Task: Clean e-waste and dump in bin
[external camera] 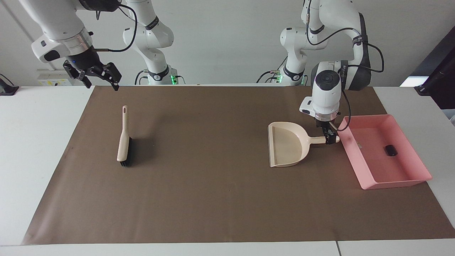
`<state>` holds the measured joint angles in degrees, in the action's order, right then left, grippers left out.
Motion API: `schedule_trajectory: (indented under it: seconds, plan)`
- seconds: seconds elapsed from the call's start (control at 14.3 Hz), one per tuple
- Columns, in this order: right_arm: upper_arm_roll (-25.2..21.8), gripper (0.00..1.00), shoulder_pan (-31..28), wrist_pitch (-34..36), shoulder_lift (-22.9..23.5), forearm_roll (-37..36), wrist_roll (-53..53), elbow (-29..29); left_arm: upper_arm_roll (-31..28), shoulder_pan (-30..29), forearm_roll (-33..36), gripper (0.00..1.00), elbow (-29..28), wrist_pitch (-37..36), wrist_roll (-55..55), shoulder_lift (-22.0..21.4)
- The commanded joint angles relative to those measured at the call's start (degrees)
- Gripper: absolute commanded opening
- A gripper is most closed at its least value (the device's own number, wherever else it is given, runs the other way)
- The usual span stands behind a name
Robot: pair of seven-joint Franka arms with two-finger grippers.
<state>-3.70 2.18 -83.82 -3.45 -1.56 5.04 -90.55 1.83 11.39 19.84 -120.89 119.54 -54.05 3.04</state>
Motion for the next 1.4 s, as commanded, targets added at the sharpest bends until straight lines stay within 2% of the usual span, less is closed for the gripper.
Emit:
schedule_trajectory:
  seconds: [0.0,0.14,0.35,0.56,0.77,1.12,1.33]
  plan:
    - [0.53,1.0,-0.07,-0.82,-1.47,-1.6,-2.05,-1.65,-0.24,-2.76,-3.74,0.98,1.43,-0.37,11.2,0.12]
    - [1.15,1.0,-0.07,-0.9,-1.3,-1.69,-1.97,-1.47,-0.24,-3.22,-5.16,0.98,2.06,-0.71,20.35,0.04]
    - [1.15,1.0,-0.16,-0.73,-1.56,-1.17,-1.96,-1.73,-0.33,-4.18,-9.1,0.98,4.5,-2.03,25.12,-0.49]
    - [1.15,1.0,-0.25,-0.81,-1.65,-0.72,-1.79,-1.91,-0.33,-5.94,-12.35,0.98,12.14,-10.0,27.23,-0.23]
    - [1.06,1.0,-0.25,-0.73,-1.65,-0.72,-1.79,-1.91,-0.33,-8.4,-17.2,0.98,20.05,-18.27,34.51,-0.23]
    - [1.06,1.0,-0.25,-0.73,-1.65,-0.72,-1.79,-1.91,-1.03,-8.76,-20.89,0.98,29.46,-28.47,42.6,-0.32]
    - [1.06,1.0,-0.25,-0.73,-1.65,-0.72,-1.79,-1.91,-1.39,-8.75,-20.98,0.98,32.37,-32.87,43.41,-0.49]
